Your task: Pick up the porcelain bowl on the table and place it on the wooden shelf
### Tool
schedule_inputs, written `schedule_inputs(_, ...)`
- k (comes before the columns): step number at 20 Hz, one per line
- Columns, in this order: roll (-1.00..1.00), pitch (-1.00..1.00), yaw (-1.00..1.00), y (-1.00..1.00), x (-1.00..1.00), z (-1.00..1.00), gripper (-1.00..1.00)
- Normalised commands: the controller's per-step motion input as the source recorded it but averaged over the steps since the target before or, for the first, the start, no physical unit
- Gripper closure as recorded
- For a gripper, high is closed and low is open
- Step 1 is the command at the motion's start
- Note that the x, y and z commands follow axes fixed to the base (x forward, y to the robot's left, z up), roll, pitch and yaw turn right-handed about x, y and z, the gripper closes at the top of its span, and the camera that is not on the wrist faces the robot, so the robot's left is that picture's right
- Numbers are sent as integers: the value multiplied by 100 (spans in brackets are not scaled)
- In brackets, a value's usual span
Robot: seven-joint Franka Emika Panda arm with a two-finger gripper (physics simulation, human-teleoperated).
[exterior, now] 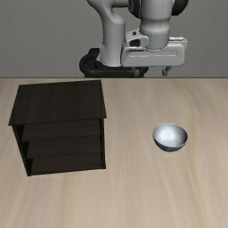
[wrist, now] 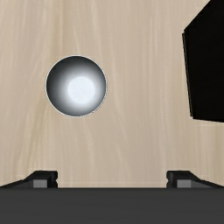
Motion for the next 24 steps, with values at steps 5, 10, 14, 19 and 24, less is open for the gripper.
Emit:
schedule_inputs(5, 0, 0, 0, 0, 100, 0, -100)
schedule_inputs(10, 0, 0, 0, 20, 40, -40, -100)
schedule_inputs(14, 0, 0, 0, 0, 0, -100, -100)
schedule_inputs(19, 0, 0, 0, 0, 0, -100, -100)
schedule_inputs(24, 0, 0, 0, 0, 0, -100, -100)
